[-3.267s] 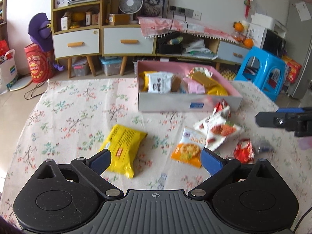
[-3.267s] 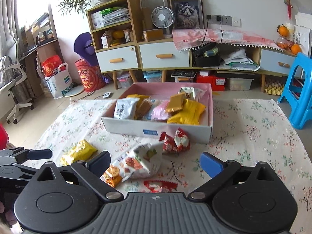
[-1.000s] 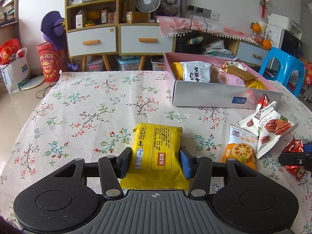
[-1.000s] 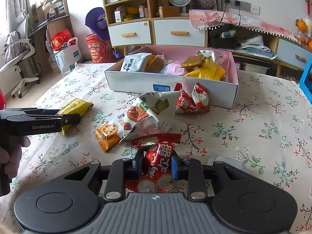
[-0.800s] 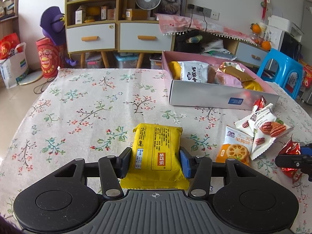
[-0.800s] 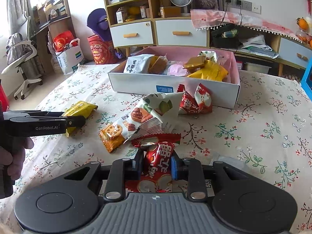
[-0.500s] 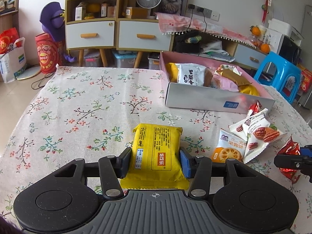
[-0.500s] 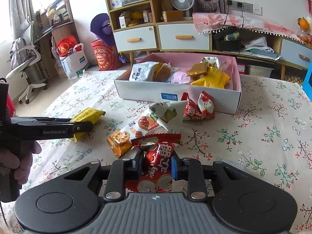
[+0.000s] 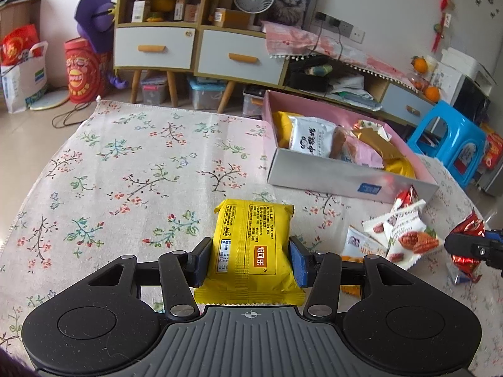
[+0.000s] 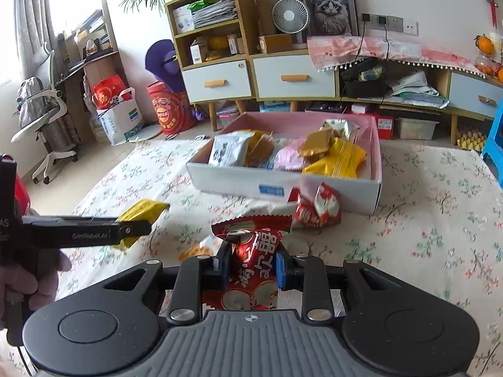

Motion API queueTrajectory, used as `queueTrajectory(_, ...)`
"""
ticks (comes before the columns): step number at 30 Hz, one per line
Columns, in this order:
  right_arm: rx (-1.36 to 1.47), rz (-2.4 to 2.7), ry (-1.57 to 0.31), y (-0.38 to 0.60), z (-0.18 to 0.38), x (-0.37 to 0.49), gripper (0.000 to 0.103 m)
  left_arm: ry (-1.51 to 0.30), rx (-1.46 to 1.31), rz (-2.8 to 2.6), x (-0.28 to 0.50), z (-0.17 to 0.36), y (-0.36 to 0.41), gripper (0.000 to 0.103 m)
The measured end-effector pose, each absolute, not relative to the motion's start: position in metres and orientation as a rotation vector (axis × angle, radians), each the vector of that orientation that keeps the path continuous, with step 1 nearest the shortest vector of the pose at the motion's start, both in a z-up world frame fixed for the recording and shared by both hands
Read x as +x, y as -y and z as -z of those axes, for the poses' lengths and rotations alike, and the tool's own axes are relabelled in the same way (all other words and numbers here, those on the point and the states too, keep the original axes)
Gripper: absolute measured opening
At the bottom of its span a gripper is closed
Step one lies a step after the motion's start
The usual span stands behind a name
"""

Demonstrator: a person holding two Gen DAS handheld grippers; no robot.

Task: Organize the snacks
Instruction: 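Carry yellow pack in left tool to box while right tool carries red bag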

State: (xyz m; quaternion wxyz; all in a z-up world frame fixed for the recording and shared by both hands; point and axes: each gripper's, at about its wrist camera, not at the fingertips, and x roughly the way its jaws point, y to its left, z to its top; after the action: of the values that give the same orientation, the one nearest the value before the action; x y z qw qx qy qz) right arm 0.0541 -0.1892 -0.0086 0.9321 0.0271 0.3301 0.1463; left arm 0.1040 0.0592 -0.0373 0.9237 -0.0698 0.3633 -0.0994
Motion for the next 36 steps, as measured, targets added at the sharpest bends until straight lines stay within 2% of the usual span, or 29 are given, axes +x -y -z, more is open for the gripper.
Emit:
queueTrajectory(9, 0.031, -0.278, -0.628, 0.192, -0.014, 0.091, 0.015, -0.715, -0.193, 0.202, 0.133, 0.018, -0.053, 0.048)
queueTrajectory(22, 0.141, -0.178, -0.706, 0.197, -0.022, 0.193, 0.015, -0.636, -0.153, 0.254, 0.215, -0.01, 0.016, 0.048)
queueTrajectory(36, 0.252, -0.076, -0.727, 0.212, -0.008, 0.254, 0.015, -0.664, -0.055, 0.215, 0.266, 0.009, 0.045, 0.048)
